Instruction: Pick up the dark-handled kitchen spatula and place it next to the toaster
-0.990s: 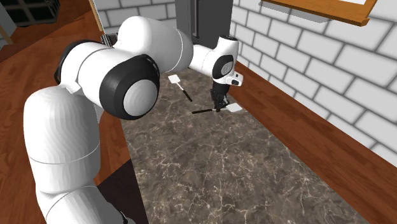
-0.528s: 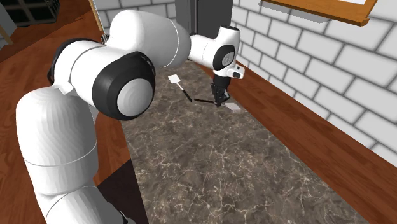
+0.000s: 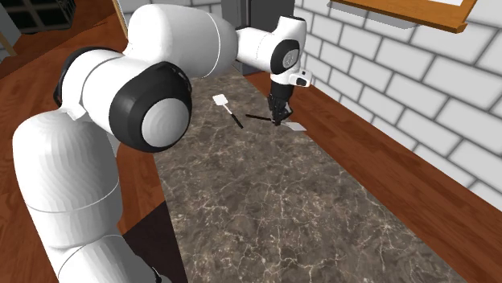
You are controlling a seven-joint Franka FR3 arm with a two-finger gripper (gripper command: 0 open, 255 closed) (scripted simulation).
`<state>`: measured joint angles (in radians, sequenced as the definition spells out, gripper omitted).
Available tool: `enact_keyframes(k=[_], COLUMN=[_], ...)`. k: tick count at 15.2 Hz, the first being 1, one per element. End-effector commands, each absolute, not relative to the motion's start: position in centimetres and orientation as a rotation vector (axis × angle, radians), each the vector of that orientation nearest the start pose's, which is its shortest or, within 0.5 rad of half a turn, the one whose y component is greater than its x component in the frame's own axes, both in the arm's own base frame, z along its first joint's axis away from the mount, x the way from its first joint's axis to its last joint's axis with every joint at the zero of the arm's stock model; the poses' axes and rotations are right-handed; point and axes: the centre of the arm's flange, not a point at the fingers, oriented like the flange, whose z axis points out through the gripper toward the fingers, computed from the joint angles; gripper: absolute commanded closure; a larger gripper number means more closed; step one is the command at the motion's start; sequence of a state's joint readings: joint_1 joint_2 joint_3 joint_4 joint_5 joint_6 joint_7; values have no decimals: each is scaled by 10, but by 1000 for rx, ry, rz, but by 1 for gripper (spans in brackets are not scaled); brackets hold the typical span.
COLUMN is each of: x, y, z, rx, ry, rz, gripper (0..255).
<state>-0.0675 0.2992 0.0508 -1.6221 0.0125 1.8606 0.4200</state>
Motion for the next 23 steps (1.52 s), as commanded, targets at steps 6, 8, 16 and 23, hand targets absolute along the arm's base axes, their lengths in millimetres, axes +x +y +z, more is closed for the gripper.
enact_keyframes(k=[6,8,16,23], x=[641,641,641,641], y=[-12,-12,-12,-12], z=[481,492,534,571], rx=[-3050,-3050,-3050,-3050], ry=[686,686,686,686], rz=[102,102,102,102], gripper=[255,255,255,255])
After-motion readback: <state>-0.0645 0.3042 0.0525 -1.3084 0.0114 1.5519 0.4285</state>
